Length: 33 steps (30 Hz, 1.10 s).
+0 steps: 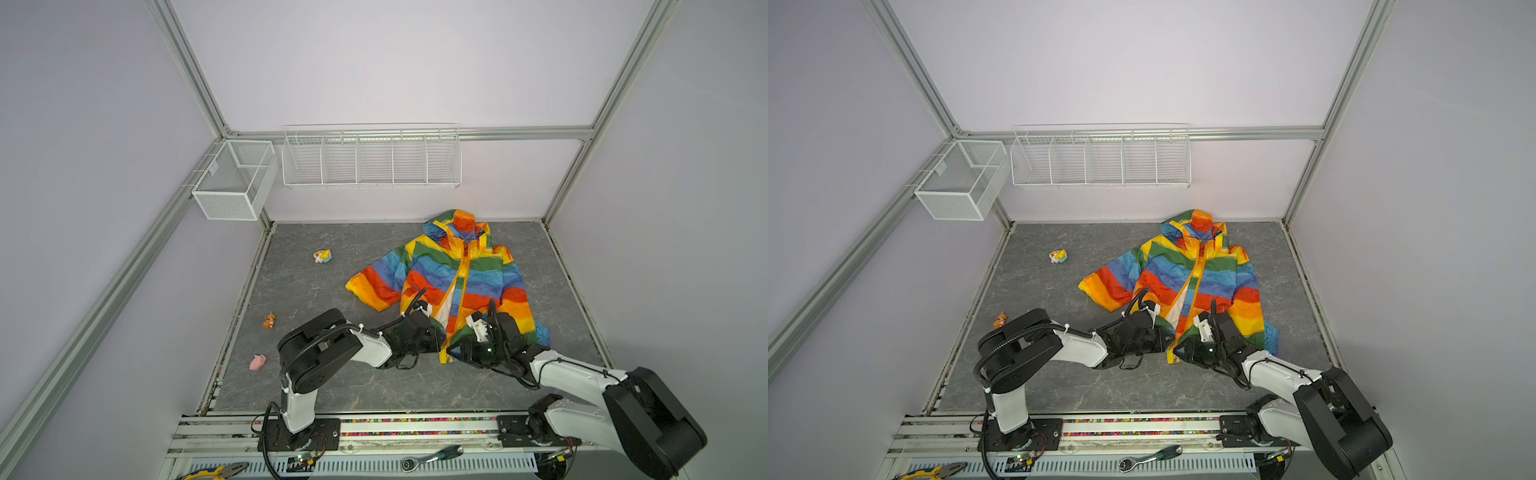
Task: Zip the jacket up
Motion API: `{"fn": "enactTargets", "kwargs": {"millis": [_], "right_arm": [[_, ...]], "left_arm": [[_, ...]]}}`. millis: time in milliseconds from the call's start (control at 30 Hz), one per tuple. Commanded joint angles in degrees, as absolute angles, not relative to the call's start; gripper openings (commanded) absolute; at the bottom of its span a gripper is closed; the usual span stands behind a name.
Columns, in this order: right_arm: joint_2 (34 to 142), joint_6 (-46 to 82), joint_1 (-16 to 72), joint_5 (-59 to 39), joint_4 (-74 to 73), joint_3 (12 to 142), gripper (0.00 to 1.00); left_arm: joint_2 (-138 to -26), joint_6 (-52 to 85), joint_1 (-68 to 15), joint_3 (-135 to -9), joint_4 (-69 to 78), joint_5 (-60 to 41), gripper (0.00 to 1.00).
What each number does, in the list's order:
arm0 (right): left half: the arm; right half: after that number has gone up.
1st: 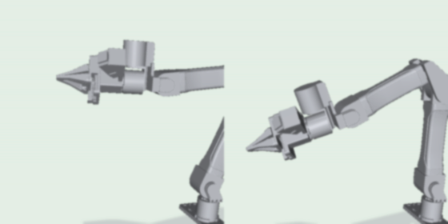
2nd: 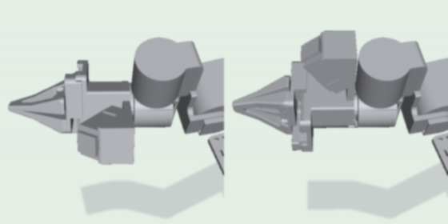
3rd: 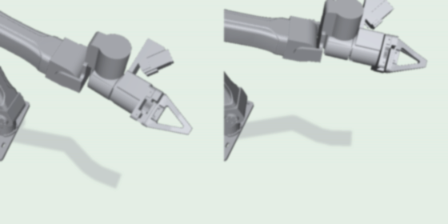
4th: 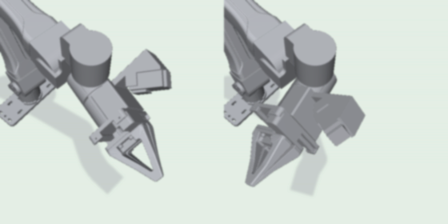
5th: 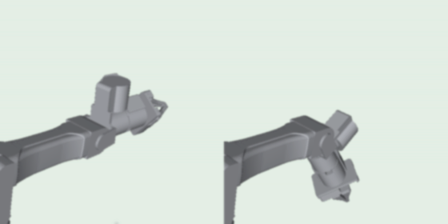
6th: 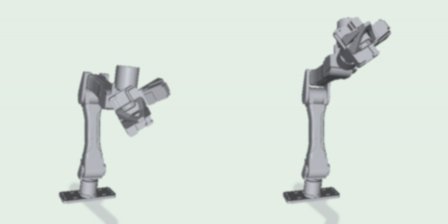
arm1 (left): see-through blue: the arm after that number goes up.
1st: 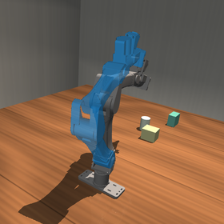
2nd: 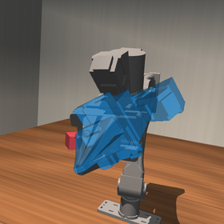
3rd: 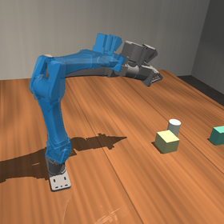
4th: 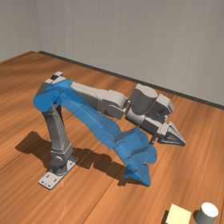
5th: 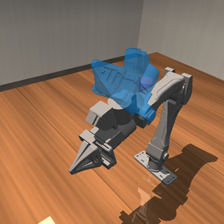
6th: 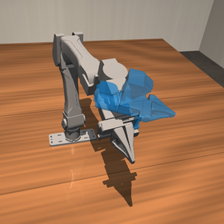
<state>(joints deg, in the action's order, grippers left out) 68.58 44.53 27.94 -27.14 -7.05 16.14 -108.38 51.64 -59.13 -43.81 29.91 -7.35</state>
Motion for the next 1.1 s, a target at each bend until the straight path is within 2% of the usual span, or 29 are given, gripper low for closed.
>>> {"fn": "enactTargets", "kwargs": {"millis": [0,233,367,600,900,1067], "right_arm": [[67.9,44.5,27.7,-26.2,-5.0,15.5,0.4],[66.9,43.3,27.6,-27.5,-4.8,15.3,0.31],[66.4,42.2,27.6,-28.4,-4.4,15.4,0.29],[66.4,41.0,27.5,-29.6,-4.1,15.1,0.35],[67.0,40.1,27.6,-29.7,-4.1,15.0,0.21],[67.8,39.8,27.6,-30.0,-4.5,15.1,0.2]], "left_arm": [[-109.8,52.1,-58.6,-42.8,29.7,-6.2,0.0],[-110.0,52.8,-58.1,-42.6,29.8,-6.2,0.0],[-109.9,52.8,-57.8,-42.5,29.7,-6.1,0.0],[-110.5,52.9,-57.7,-42.9,29.8,-6.2,0.0],[-110.8,53.2,-57.4,-42.9,30.0,-6.3,0.0],[-110.8,53.3,-57.3,-42.9,30.0,-6.4,0.0]]}}
